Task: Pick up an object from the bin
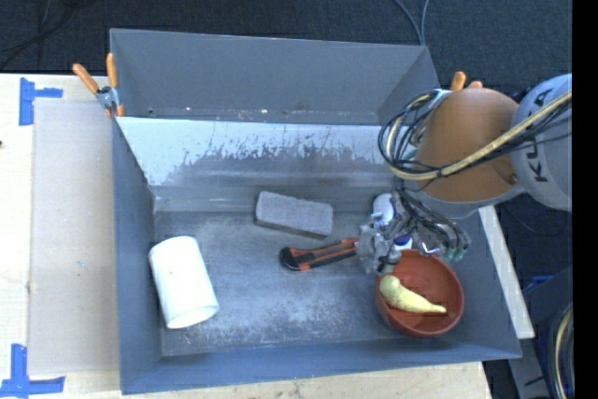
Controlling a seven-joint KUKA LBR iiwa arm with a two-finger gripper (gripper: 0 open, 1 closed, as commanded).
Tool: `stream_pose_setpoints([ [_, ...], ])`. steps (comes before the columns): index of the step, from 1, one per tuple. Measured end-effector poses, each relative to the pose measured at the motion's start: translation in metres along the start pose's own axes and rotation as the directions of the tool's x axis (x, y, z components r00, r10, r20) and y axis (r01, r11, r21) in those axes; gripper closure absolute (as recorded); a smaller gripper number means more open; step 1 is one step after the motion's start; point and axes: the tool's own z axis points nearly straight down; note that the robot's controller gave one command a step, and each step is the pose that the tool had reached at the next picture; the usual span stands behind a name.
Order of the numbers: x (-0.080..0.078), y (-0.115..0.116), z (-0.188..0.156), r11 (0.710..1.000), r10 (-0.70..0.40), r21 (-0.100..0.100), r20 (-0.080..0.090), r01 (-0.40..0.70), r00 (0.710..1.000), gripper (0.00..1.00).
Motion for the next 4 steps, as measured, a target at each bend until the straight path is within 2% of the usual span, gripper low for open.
stream_pose_setpoints([
  [1, 0.025, -0.044, 0.021, 0.998, 0.061, 0.003, 0.008, -0.061, 0.998, 1.00],
  [2, 0.029, -0.029, 0.036, 0.999, 0.043, 0.001, 0.000, -0.043, 0.999, 1.00],
  [3, 0.043, -0.020, 0.047, 0.999, 0.049, 0.000, 0.004, -0.049, 0.999, 1.00],
  [4, 0.036, -0.026, 0.055, 1.000, 0.013, 0.001, 0.003, -0.013, 1.000, 1.00],
])
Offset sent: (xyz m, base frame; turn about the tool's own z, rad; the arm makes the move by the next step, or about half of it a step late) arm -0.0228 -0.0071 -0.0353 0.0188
